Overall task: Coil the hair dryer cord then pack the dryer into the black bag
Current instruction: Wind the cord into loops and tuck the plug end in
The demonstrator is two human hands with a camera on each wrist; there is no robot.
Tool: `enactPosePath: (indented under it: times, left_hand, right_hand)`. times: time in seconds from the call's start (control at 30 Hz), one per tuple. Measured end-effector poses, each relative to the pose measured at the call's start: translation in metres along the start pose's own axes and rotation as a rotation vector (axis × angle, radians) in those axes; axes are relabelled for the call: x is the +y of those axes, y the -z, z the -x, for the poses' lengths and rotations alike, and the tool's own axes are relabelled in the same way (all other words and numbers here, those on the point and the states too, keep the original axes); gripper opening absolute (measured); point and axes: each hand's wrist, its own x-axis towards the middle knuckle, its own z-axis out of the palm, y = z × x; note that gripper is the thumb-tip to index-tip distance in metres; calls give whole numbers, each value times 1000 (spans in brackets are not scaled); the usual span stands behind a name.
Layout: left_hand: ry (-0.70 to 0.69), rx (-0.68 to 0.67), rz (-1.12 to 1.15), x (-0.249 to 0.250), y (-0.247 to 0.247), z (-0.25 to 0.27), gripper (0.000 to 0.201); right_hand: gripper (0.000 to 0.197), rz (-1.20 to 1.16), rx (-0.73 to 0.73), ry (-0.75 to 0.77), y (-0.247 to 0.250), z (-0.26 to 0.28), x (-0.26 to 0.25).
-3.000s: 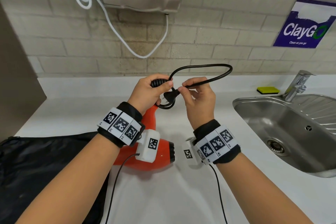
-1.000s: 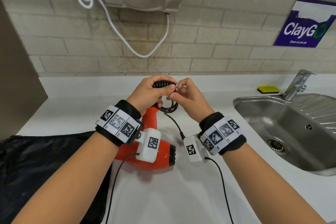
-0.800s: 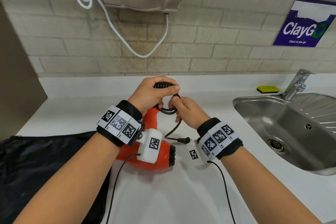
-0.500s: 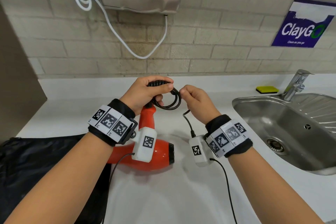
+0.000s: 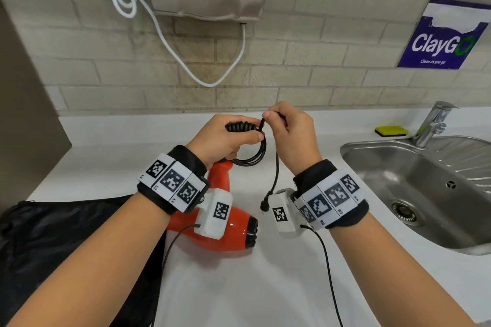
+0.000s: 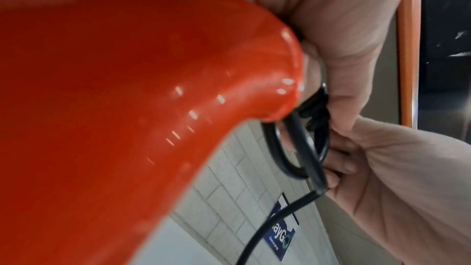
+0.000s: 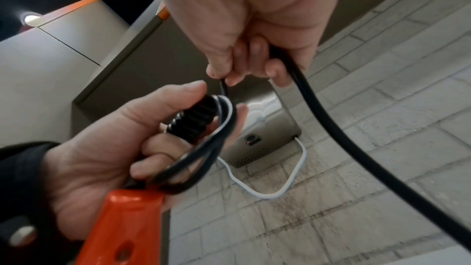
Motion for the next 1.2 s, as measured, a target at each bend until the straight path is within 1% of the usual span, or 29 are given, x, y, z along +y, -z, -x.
enactPosePath:
  times: [0.1,0.2,0.23,0.33,0.47,0.57,0.63,0.67,0.7,0.73,0.8,0.87,0.9,0.93,1.0,1.07,1.13,1.2]
  left_hand:
    - [-5,-63,-5,3,-1,3,16]
    - [8,-37,33,3,2,3,14]
    - [14,-16,46,3,3,3,13]
    - [27,41,88,4,5,3,12]
    - [35,80,122,3,6,3,14]
    - [39,96,143,2,7,2,16]
    - [42,105,154,2,9,2,17]
    - [43,106,156,2,9,2,17]
    - [43,108,158,2,9,2,17]
    - [43,115,160,1,9,1,16]
    - [41,145,164,0,8,-1,15]
    - [36,182,166,0,7,-2,12]
    - [35,195,166,0,7,-3,12]
    - [34,204,164,0,7,-3,11]
    - [34,214,160,0,6,-3,12]
    - [38,223,157,0,5,-4,17]
    - [30,208,161,-1,4,-4,18]
    - [16,160,150,-1,2,-3,18]
  right_hand:
    - [16,-40,-16,30,-1,1,-4]
    - [12,-100,-77,59,0,3,3]
    - [12,-115,-102,44,0,4,10]
    - [16,-23,-190,-96,-2,13,45]
    - [16,202,-456,-393,-5,33,90]
    - [16,343,-603,-543,-6,46,111]
    - [23,324,-648,-610,-6,49,116]
    - [25,261,-630,-628,-6,49,115]
    - [25,177,-574,-628,-6,46,112]
    - [22,91,-489,-607,-6,43,106]
    - [20,-82,-277,-509,-6,34,89]
    - [22,-281,-63,-365,-5,26,67]
    - [23,-391,19,-290,-4,23,55]
    - [22,-497,69,-222,-2,21,44]
    - [16,-655,65,-124,-1,20,26]
    - [8,-656,-1,-77,-4,20,17]
    - [7,-478,-39,-5,-9,22,16]
    - [14,-230,-24,113,-14,25,20]
